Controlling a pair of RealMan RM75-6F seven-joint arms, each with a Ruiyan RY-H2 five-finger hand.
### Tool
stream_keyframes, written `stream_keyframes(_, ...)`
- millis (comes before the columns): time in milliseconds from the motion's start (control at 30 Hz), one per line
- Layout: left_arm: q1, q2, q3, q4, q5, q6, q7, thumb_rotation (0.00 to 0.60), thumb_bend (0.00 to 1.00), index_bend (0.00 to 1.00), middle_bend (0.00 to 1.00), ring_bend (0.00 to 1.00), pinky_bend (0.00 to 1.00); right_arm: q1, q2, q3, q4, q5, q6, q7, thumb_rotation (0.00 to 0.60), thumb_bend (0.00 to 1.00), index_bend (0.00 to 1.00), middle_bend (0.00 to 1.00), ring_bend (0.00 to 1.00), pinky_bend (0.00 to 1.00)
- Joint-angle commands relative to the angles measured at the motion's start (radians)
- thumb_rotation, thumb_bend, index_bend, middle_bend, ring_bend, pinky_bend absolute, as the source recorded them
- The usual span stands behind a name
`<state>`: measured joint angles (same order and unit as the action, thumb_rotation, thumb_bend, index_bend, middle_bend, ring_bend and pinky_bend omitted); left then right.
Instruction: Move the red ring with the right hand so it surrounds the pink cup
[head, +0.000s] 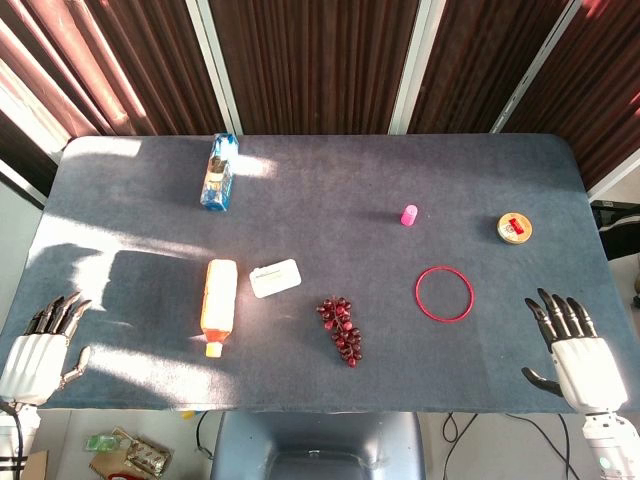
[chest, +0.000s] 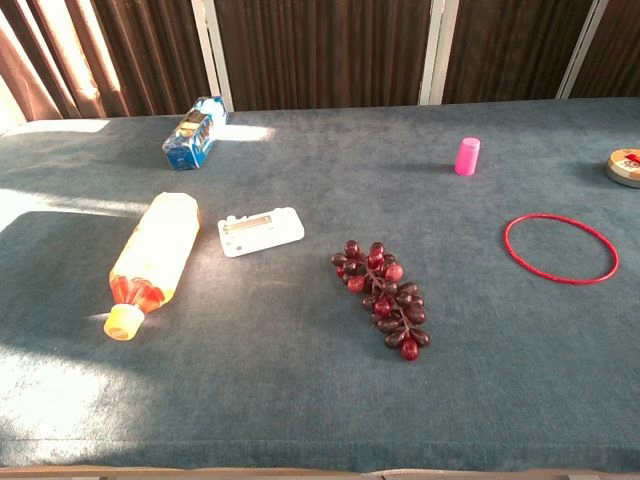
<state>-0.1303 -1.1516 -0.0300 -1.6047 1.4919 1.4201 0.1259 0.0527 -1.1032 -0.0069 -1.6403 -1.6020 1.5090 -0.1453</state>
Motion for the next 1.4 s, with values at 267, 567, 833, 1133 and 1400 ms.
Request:
stream_keyframes(267,0.001,0.008,0.003,-0.009,-0.002,0.001,0.001,0.600,0.45,0.17,0.09,0.03,0.19,0.007,-0.002,0.001,0.010,-0.012,-0.008,0.013,0.600,0.15,0.00,0.00,0.00,0.11)
stream_keyframes(567,0.008,0.016,0.005,-0.020,-0.003,0.012,-0.003,0.600,0.45,0.18,0.10,0.04,0.22,0.023,-0.034,0.001,0.058,-0.062,0.005,0.073,0.600,0.15,0.03,0.01,0.00,0.15)
stream_keyframes(833,0.008,0.022,0.003,-0.020,-0.010,0.009,-0.018,0.600,0.45,0.19,0.10,0.04,0.23,0.087,-0.089,0.073,0.117,-0.054,-0.003,0.074,0.600,0.16,0.33,0.46,0.45,0.89)
stream_keyframes(1133,0.012,0.025,0.002,-0.021,-0.010,0.017,-0.025,0.600,0.45,0.20,0.11,0.04,0.23,0.182,-0.130,0.109,0.121,0.077,-0.205,0.031,0.600,0.22,0.59,0.82,0.83,1.00)
stream_keyframes(1400,0.013,0.030,0.003,-0.022,-0.005,0.022,-0.037,0.600,0.45,0.20,0.11,0.05,0.23,0.233,-0.143,0.114,0.116,0.152,-0.326,0.041,0.600,0.38,0.64,0.86,0.88,1.00)
